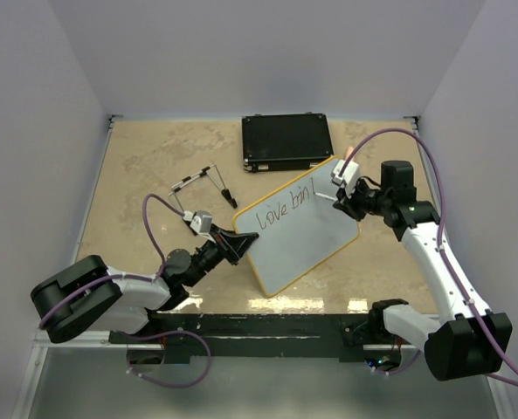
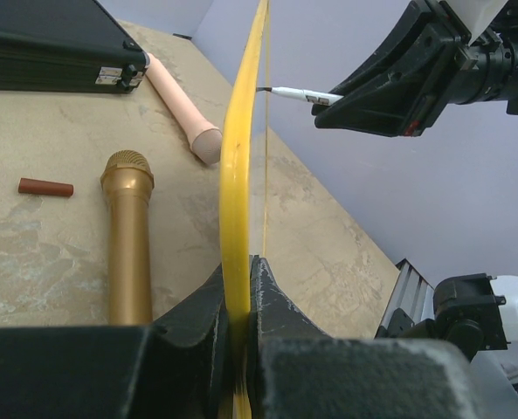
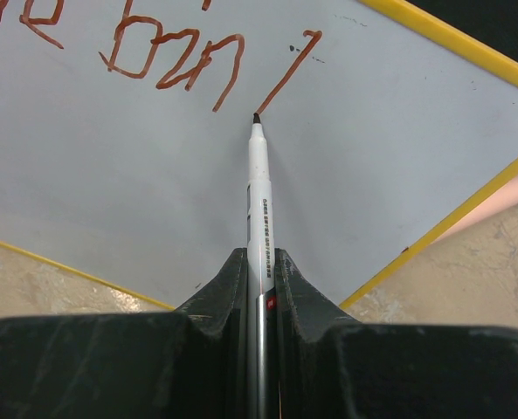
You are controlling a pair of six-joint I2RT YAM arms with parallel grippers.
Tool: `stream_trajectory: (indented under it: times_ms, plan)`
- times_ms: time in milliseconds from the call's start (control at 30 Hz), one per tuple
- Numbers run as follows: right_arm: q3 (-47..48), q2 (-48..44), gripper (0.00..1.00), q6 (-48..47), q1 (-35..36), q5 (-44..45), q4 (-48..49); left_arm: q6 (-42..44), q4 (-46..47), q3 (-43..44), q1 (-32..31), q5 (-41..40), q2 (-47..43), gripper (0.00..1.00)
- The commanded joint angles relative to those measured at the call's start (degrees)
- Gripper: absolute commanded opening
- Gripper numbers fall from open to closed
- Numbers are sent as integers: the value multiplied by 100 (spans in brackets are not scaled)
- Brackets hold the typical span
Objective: Write a sentence on the whiteboard
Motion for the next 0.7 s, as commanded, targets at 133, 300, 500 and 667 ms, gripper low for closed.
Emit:
stream_trajectory:
  times_ms: [133,300,500,667]
  plan:
    - [179,10,0,264,-17,10,452,524,-178,-42,-20,326,115,0]
    - [214,54,0,317,-17,-16,531,542,-205,-24,-20,335,124,0]
    - [197,45,0,370,-8,-121,637,533,-196,2,-11,352,159,0]
    - [188,80,0,317,-17,-209,584,533,-178,2,-11,353,168,0]
